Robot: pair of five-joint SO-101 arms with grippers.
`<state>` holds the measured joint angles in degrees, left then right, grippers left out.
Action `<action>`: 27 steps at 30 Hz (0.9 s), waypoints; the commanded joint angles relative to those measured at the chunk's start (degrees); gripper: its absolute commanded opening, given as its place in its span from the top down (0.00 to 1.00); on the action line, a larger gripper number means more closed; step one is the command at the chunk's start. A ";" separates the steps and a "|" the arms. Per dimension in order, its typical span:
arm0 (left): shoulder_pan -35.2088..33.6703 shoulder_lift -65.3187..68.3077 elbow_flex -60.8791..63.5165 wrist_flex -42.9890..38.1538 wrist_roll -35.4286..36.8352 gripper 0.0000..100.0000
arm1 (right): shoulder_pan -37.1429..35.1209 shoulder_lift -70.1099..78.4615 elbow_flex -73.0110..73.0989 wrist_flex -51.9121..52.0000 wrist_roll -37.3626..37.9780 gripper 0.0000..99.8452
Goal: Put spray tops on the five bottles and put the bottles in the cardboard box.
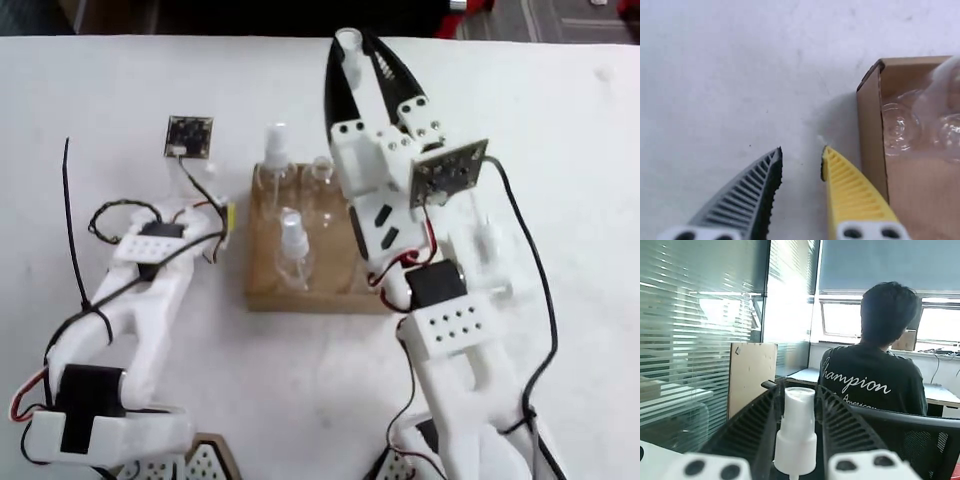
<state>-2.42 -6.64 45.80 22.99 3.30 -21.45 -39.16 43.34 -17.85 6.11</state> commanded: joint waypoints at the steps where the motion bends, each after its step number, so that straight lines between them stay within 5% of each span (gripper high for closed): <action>1: 0.40 -1.19 -0.79 -0.44 -0.62 0.88 | -0.57 4.88 -0.35 -6.99 0.26 0.98; 7: 0.40 -1.19 -0.79 -0.44 -0.62 0.88 | -0.66 9.89 -0.09 -15.87 0.26 0.98; 17: 0.40 -1.19 -0.79 -0.44 -0.62 0.88 | -3.21 9.80 2.81 -16.04 0.18 0.98; 27: 0.40 -1.19 -0.79 -0.44 -0.62 0.88 | -0.92 10.15 4.22 -16.13 -10.11 0.98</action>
<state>-2.42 -6.64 45.80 22.99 3.30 -23.47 -28.62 48.88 -32.62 -1.54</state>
